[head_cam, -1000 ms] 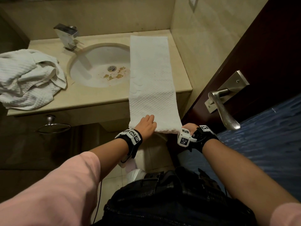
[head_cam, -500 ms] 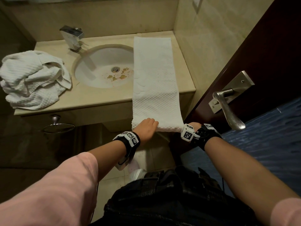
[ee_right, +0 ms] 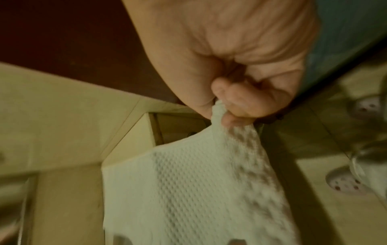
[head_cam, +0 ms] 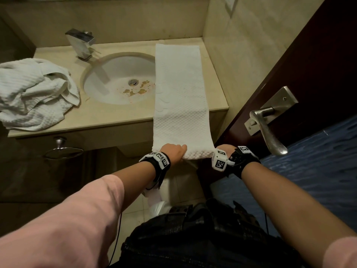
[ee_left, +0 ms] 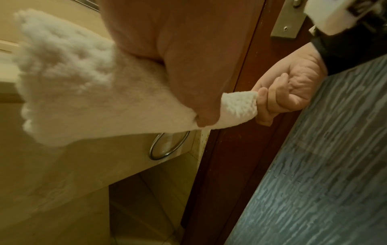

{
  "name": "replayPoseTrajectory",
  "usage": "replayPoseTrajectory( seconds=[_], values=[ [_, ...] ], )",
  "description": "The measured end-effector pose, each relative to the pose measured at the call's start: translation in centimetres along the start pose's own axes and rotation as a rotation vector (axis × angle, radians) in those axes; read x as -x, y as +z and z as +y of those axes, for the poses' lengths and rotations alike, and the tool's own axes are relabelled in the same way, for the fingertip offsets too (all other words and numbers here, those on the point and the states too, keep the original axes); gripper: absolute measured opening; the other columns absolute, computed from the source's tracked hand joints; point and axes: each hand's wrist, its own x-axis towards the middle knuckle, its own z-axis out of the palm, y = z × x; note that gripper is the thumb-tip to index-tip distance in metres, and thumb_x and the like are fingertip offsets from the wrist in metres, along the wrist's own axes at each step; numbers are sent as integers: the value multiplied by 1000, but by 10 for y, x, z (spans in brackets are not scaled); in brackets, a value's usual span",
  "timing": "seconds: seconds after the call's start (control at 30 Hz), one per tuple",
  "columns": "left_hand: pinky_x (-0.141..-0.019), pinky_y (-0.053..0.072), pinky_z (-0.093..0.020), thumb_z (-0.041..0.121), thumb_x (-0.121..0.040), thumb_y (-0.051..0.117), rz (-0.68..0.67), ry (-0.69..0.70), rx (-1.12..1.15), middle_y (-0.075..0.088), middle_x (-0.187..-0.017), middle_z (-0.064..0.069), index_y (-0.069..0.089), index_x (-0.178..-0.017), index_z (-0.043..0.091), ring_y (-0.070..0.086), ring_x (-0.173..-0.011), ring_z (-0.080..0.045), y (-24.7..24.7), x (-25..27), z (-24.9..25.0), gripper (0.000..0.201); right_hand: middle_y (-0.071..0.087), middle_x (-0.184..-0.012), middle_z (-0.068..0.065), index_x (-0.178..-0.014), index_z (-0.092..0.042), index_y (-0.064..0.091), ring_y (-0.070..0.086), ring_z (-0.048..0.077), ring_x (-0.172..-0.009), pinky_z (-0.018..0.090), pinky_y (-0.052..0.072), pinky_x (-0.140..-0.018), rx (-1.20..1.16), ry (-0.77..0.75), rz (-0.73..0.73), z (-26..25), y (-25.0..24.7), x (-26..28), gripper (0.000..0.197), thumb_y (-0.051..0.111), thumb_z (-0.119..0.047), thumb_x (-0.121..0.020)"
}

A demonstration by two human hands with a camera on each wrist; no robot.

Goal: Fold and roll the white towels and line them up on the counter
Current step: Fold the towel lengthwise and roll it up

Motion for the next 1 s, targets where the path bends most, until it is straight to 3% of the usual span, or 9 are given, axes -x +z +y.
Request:
replayPoseTrajectory(
  seconds=[0.1,0.13,0.2,0.3,0.4,0.5,0.67,0.8,1.0],
  values=[
    [-69,43,-37,22,-96,49,-69,24,31,62,-102,-14,45,-111,6,61,-89,-33,-5,-7,-4,23,47,-73,12,-81,-1,42,47,17,-47,24,42,-40,-310,163,88,-13,-1,2,21,41,-12,-99],
    [-72,45,-38,24,-96,50,-88,27,41,62,-103,-13,46,-111,7,61,-91,-33,-5,-9,-6,24,45,-71,11,-83,-3,40,39,13,-44,22,37,-37,-379,234,79,-15,-1,3,20,40,-15,-100],
    [-77,48,-39,27,-95,51,-122,30,57,62,-106,-12,47,-112,9,61,-94,-32,-3,-12,-9,25,46,-68,9,-85,-6,45,37,14,-48,26,39,-45,-299,163,37,-18,1,3,16,50,-16,-96],
    [-81,49,-39,27,-96,49,-170,33,99,61,-108,-11,48,-112,11,61,-96,-30,-4,-15,-11,22,55,-78,4,-81,-14,51,53,17,-68,34,48,-68,155,-196,112,-17,4,-1,21,72,-16,-81],
    [-84,49,-40,29,-96,48,-196,25,159,60,-109,-9,49,-109,13,60,-97,-29,-6,-17,-12,21,55,-101,1,-99,-17,56,52,16,-95,23,43,-79,502,-465,-21,-17,19,1,34,79,-17,-74],
    [-91,47,-41,30,-96,46,-237,4,214,60,-114,-9,50,-112,14,58,-102,-28,-11,-18,-13,24,46,-119,4,-119,-15,52,41,20,-111,33,39,-96,809,-556,-8,-13,38,-3,59,82,-27,-69],
    [-99,42,-45,30,-97,44,-294,14,255,48,-128,-15,47,-126,11,53,-111,-33,-7,-22,-22,35,50,-113,2,-112,-17,49,47,21,-101,32,40,-87,989,-755,180,-16,50,-5,55,81,-32,-69],
    [-98,42,-45,27,-96,45,-280,30,247,36,-129,-16,52,-118,8,54,-103,-35,-2,-23,-25,30,59,-96,8,-99,-10,57,55,27,-84,36,42,-72,1034,-853,278,-18,58,-5,32,75,-20,-75],
    [-93,39,-37,33,-95,48,-141,31,11,43,-130,-16,54,-126,7,41,-118,-31,0,-23,-15,41,62,-105,7,-109,-13,58,55,26,-98,35,44,-77,984,-714,185,-23,57,-7,18,55,-20,-92]
  ],
)
